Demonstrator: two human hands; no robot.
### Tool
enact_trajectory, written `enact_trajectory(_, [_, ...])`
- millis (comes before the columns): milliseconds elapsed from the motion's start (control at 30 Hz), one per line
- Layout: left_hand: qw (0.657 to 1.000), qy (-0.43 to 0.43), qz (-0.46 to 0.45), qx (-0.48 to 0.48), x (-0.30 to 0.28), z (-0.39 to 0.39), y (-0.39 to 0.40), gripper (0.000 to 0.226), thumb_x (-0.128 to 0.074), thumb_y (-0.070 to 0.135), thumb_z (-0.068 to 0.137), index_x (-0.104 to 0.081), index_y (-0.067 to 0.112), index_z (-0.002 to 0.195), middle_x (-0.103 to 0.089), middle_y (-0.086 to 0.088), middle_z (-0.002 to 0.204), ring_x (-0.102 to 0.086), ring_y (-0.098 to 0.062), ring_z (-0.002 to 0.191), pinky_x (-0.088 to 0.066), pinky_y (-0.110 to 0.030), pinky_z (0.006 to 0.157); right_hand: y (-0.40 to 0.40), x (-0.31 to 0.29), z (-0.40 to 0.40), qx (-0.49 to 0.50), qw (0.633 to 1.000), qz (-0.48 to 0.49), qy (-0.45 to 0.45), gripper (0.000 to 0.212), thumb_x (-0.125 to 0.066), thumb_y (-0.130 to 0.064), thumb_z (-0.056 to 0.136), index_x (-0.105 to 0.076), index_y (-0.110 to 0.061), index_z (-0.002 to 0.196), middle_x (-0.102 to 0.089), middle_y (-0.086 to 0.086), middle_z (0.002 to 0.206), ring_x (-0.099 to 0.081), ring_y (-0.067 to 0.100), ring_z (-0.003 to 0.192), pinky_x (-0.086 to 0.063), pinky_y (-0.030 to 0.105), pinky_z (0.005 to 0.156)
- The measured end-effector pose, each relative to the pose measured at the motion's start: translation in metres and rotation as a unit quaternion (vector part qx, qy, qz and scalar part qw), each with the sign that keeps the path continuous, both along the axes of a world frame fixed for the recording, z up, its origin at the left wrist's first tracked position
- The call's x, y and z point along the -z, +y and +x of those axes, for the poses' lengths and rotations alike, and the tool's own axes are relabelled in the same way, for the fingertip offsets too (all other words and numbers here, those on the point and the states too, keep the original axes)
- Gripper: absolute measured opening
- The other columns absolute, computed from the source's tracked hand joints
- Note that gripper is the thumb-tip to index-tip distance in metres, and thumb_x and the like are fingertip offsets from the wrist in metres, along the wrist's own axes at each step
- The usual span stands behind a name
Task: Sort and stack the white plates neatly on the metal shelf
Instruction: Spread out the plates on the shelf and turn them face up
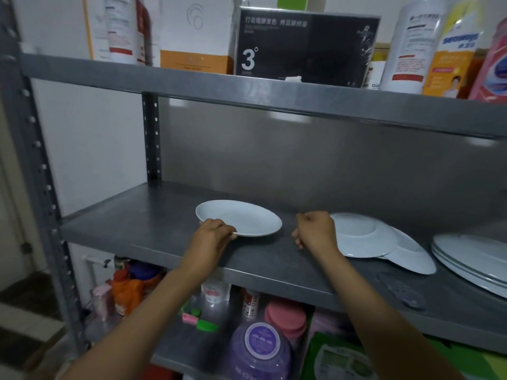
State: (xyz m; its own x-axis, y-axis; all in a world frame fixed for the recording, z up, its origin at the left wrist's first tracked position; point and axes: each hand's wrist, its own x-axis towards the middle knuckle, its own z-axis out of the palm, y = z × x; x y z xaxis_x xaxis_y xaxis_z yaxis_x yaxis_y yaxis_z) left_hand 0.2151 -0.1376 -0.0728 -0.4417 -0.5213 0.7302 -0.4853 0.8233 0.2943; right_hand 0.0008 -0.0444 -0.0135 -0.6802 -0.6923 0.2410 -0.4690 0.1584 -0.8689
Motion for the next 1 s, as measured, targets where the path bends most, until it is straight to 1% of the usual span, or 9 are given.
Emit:
enact_trajectory(67, [1.000, -0.010, 0.003, 0.018, 0.006, 0.003, -0.001, 0.006, -0.071, 0.009, 0.081, -0.073, 0.007, 0.086, -0.066, -0.009, 0.077, -0.060, -0.030, 0.075, -0.050, -0.033, 0.069, 0.005, 0.004, -0.008, 0.015, 0.998, 0.015, 0.056, 0.036, -0.045, -0.022, 0.084, -0.059, 0.005, 0.064, -0.066, 0.009, 0.052, -0.059, 0.024, 0.042, -0.056, 0.039, 0.054])
enact_trajectory(133, [0.999, -0.004, 0.020, 0.032, 0.010, 0.004, -0.003, 0.008, -0.070, 0.012, 0.081, -0.074, 0.007, 0.086, -0.067, -0.009, 0.077, -0.061, -0.029, 0.075, -0.050, -0.034, 0.070, 0.009, 0.007, -0.016, 0.028, 0.994, 0.022, 0.103, 0.036, -0.043, -0.026, 0.079, -0.055, 0.002, 0.061, -0.065, 0.010, 0.053, -0.063, 0.031, 0.054, -0.056, 0.040, 0.058])
enact_trajectory(200, [0.998, -0.002, 0.034, 0.044, 0.013, 0.005, -0.007, 0.012, -0.067, 0.015, 0.081, -0.075, 0.008, 0.086, -0.068, -0.007, 0.078, -0.062, -0.026, 0.075, -0.049, -0.032, 0.070, 0.012, 0.009, -0.024, 0.032, 0.992, 0.021, 0.121, 0.035, -0.041, -0.027, 0.076, -0.052, 0.003, 0.061, -0.064, 0.012, 0.055, -0.064, 0.034, 0.061, -0.054, 0.040, 0.058])
enact_trajectory(367, [0.996, -0.011, 0.051, 0.066, 0.014, 0.001, -0.013, 0.018, -0.063, 0.021, 0.080, -0.076, 0.009, 0.083, -0.070, -0.007, 0.078, -0.060, -0.018, 0.079, -0.044, -0.029, 0.076, 0.019, 0.012, -0.043, 0.056, 0.990, 0.016, 0.126, 0.031, -0.044, -0.024, 0.073, -0.049, 0.002, 0.057, -0.062, 0.016, 0.055, -0.061, 0.039, 0.062, -0.052, 0.040, 0.056])
enact_trajectory(500, [0.996, -0.048, 0.070, 0.031, 0.015, -0.003, -0.028, 0.007, -0.072, 0.013, 0.080, -0.076, 0.018, 0.084, -0.072, 0.000, 0.082, -0.065, -0.023, 0.082, -0.050, -0.046, 0.083, 0.024, 0.017, -0.055, 0.065, 0.991, 0.021, 0.118, 0.037, -0.041, -0.028, 0.070, -0.052, 0.005, 0.059, -0.063, 0.020, 0.061, -0.060, 0.036, 0.060, -0.052, 0.044, 0.058])
enact_trajectory(600, [0.992, -0.054, 0.108, -0.017, 0.013, -0.007, -0.030, 0.010, -0.069, 0.015, 0.084, -0.075, 0.021, 0.089, -0.073, 0.002, 0.095, -0.064, -0.025, 0.097, -0.038, -0.059, 0.097, 0.029, 0.016, -0.060, 0.074, 0.991, 0.012, 0.109, 0.038, -0.042, -0.027, 0.073, -0.056, 0.007, 0.063, -0.064, 0.019, 0.061, -0.062, 0.032, 0.060, -0.053, 0.042, 0.061])
enact_trajectory(733, [0.988, -0.074, 0.118, -0.059, 0.007, -0.014, -0.031, 0.013, -0.062, 0.018, 0.090, -0.074, 0.021, 0.093, -0.072, 0.001, 0.104, -0.060, -0.028, 0.106, -0.029, -0.058, 0.102, 0.035, 0.013, -0.066, 0.083, 0.992, 0.003, 0.098, 0.036, -0.046, -0.022, 0.079, -0.059, 0.008, 0.065, -0.066, 0.014, 0.056, -0.062, 0.015, 0.050, -0.053, 0.038, 0.064])
enact_trajectory(833, [0.983, -0.086, 0.142, -0.078, 0.006, -0.019, -0.039, 0.013, -0.059, 0.018, 0.091, -0.073, 0.018, 0.092, -0.071, -0.001, 0.104, -0.059, -0.029, 0.105, -0.028, -0.062, 0.103, 0.039, 0.012, -0.071, 0.090, 0.992, -0.007, 0.091, 0.034, -0.046, -0.022, 0.078, -0.058, 0.008, 0.066, -0.065, 0.013, 0.055, -0.063, 0.016, 0.049, -0.054, 0.039, 0.064])
enact_trajectory(1000, [0.979, -0.105, 0.138, -0.105, 0.002, -0.029, -0.043, 0.013, -0.054, 0.015, 0.091, -0.063, 0.013, 0.082, -0.067, -0.008, 0.091, -0.056, -0.033, 0.098, -0.029, -0.049, 0.097, 0.051, 0.009, -0.082, 0.109, 0.989, -0.013, 0.095, 0.032, -0.045, -0.021, 0.075, -0.057, 0.007, 0.066, -0.066, 0.014, 0.057, -0.064, 0.023, 0.054, -0.055, 0.039, 0.062])
